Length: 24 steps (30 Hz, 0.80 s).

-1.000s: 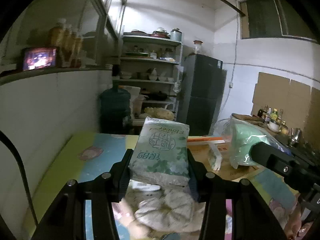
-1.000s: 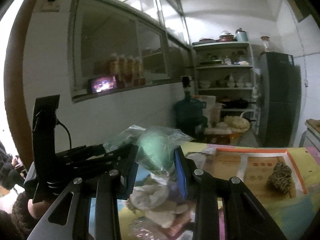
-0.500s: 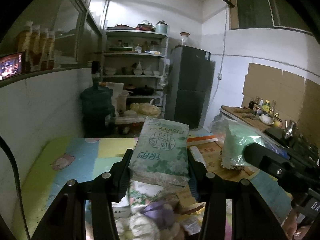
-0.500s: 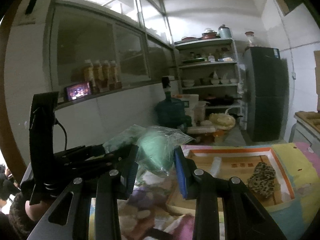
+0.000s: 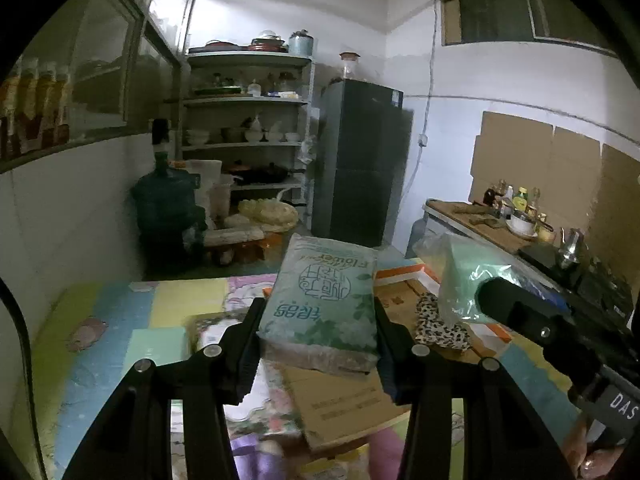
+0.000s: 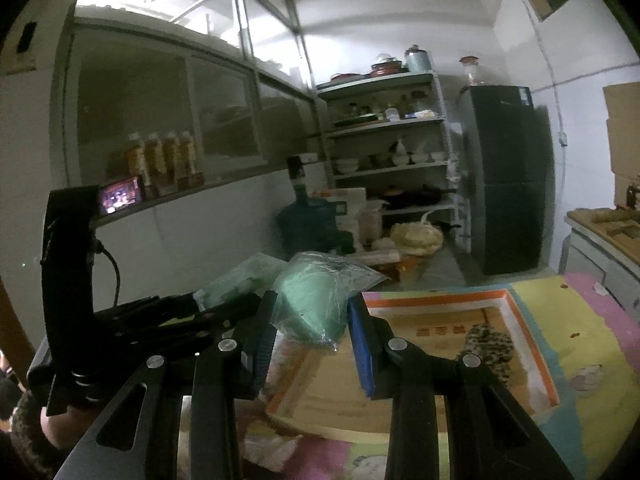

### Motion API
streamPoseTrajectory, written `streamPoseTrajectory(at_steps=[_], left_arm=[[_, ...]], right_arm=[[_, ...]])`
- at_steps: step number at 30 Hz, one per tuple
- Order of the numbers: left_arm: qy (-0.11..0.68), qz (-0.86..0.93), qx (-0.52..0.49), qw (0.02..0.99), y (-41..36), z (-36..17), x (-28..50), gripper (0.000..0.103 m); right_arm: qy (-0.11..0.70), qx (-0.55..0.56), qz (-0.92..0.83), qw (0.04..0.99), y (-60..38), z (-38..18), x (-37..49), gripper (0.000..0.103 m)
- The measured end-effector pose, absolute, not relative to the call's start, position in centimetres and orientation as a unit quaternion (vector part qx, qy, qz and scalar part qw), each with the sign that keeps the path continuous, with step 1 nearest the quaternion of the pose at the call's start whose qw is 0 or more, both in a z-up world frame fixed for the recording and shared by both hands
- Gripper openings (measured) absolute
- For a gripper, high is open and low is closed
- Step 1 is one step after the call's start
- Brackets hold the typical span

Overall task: Organize soft objects
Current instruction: 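Carry the tissue pack and green plush bag into the box lid and release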

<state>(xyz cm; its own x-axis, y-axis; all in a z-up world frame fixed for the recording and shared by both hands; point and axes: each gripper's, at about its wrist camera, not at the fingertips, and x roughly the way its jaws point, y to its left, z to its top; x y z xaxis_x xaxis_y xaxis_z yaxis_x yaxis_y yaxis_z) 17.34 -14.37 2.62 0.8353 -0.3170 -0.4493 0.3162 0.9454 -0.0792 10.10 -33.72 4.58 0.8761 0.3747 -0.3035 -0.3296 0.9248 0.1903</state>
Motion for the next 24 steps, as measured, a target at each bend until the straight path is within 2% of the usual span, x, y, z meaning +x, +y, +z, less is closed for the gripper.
streamPoseTrajectory(at_steps=[24], left_arm=[[0.288, -0.211, 0.016, 0.934, -23.3, -0.5, 21.6, 0.049]], right_arm=[[0.202, 0.106, 0.109, 0.967, -43.1, 1.7, 12.9, 0.035]])
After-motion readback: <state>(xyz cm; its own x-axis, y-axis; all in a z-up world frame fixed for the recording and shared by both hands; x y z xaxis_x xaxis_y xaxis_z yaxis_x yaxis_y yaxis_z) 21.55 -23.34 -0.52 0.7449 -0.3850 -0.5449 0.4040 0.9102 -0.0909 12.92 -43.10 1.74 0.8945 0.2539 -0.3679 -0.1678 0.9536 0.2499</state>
